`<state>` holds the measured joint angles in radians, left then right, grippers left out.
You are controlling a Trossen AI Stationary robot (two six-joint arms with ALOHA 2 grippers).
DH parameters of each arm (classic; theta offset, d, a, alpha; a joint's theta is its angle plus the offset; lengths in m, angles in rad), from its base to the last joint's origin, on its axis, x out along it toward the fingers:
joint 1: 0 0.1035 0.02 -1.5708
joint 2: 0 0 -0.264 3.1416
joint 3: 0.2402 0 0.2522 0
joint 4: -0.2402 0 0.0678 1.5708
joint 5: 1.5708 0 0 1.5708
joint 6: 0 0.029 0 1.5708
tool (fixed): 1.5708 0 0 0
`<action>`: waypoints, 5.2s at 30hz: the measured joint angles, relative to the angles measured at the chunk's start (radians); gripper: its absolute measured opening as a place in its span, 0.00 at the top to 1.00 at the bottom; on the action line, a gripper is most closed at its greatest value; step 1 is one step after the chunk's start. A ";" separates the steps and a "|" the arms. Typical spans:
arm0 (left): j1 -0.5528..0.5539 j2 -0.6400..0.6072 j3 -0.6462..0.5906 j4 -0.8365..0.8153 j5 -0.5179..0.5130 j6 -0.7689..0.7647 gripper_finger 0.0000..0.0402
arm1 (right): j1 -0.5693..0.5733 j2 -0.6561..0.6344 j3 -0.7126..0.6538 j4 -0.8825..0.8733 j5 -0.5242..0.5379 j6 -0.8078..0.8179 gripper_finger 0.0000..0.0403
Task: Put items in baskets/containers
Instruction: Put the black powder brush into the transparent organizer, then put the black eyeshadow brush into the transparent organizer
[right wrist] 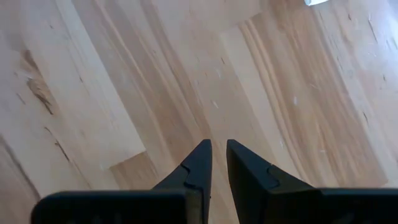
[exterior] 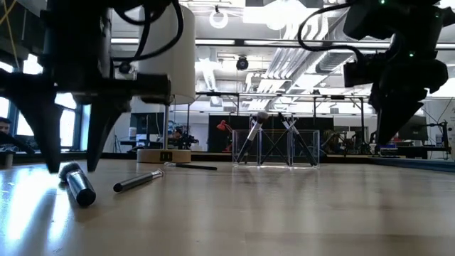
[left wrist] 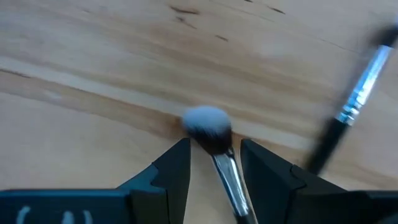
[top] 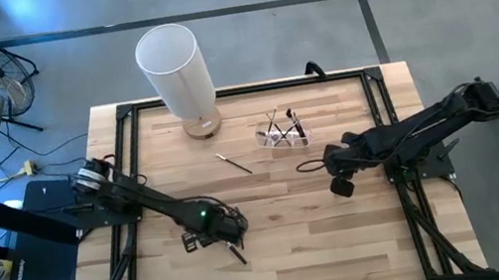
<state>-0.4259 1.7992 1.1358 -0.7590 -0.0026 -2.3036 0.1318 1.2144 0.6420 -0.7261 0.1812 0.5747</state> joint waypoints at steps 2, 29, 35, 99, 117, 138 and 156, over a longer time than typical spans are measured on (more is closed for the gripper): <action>0.000 0.015 0.000 0.001 0.002 -0.005 0.66 | 0.000 -0.012 0.000 0.002 0.000 0.000 0.89; 0.028 0.051 0.062 -0.142 -0.216 0.183 0.99 | 0.000 -0.032 0.000 0.050 -0.016 -0.011 0.91; 0.026 0.048 0.234 -0.314 -0.519 0.234 0.99 | 0.000 -0.032 0.000 0.051 -0.027 -0.011 0.92; 0.537 0.188 0.379 0.710 -0.941 1.881 0.98 | -0.001 -0.032 0.000 0.230 0.160 0.139 0.95; 0.544 0.238 0.380 0.702 -0.809 1.914 0.96 | -0.028 -0.032 -0.001 0.231 0.145 0.132 0.97; 0.537 0.178 0.552 0.387 -0.749 2.038 0.59 | -0.027 -0.032 -0.001 0.231 0.147 0.115 0.98; 0.398 0.172 0.995 -0.265 -0.253 1.764 0.66 | -0.027 -0.032 -0.001 0.233 0.009 -0.026 0.99</action>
<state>-0.0281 1.9709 2.1311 -1.0243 -0.2554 -0.5400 0.1047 1.1824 0.6411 -0.4934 0.1898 0.5485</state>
